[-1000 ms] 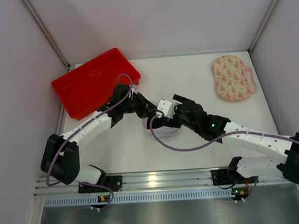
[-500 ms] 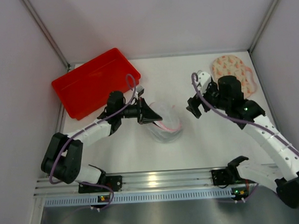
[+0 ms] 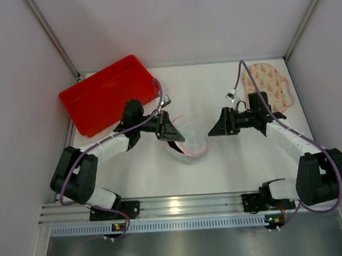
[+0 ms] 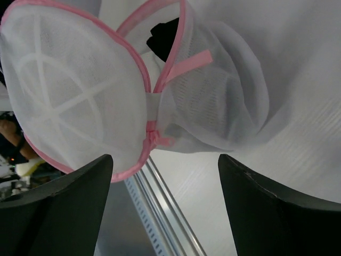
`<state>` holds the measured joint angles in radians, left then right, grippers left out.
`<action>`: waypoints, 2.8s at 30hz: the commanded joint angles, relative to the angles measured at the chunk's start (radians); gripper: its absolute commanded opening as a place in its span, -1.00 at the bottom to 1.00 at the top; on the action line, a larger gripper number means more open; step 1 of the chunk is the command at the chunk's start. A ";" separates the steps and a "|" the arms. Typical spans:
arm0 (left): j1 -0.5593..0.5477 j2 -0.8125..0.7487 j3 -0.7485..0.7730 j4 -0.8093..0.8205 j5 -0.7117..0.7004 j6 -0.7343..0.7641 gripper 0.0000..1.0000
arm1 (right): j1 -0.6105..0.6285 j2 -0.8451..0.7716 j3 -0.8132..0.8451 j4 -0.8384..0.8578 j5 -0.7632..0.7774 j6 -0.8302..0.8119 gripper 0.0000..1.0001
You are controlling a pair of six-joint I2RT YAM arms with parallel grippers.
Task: Place the bra in the laundry bag and zip it closed
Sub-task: Close the laundry bag at the center of the board.
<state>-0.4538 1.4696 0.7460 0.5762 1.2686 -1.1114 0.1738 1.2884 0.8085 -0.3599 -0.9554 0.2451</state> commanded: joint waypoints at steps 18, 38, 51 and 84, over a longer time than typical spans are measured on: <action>0.047 0.156 0.138 0.070 0.276 0.171 -1.00 | 0.047 0.196 -0.074 0.603 -0.164 0.350 0.62; 0.179 0.333 0.179 0.073 0.261 0.159 -1.00 | 0.102 0.351 -0.109 1.165 -0.275 0.803 -0.20; 0.260 0.414 0.159 0.077 0.273 0.139 -0.82 | 0.102 0.278 -0.108 1.063 -0.244 0.740 -1.00; -0.072 -0.119 0.405 -1.050 -0.756 1.215 0.57 | 0.112 0.219 -0.009 0.438 -0.066 0.626 -1.00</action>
<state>-0.4099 1.4368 1.1934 -0.4301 0.6739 -0.0746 0.2729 1.5101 0.7540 0.0376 -1.0157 0.7727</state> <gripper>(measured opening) 0.788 0.028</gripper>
